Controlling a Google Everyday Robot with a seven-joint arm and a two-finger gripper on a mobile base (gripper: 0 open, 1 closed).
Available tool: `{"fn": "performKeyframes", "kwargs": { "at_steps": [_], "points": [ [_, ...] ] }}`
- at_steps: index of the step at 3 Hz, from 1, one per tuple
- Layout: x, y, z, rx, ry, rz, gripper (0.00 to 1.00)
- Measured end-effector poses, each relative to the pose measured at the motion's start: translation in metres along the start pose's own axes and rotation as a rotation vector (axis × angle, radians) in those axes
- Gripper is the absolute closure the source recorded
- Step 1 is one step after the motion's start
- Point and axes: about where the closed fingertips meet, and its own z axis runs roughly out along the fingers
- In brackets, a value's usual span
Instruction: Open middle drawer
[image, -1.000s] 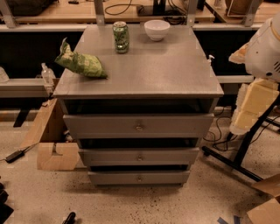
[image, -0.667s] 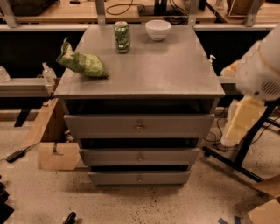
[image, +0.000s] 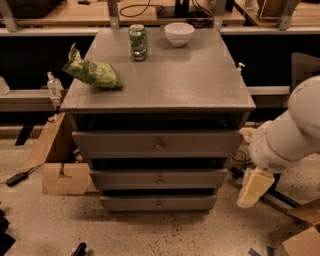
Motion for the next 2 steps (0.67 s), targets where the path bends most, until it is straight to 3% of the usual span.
{"fn": "performKeyframes", "kwargs": {
  "at_steps": [1, 2],
  "points": [
    [0.017, -0.004, 0.057, 0.069, 0.052, -0.005, 0.00],
    [0.021, -0.028, 0.054, 0.169, 0.065, 0.003, 0.00]
  ]
}}
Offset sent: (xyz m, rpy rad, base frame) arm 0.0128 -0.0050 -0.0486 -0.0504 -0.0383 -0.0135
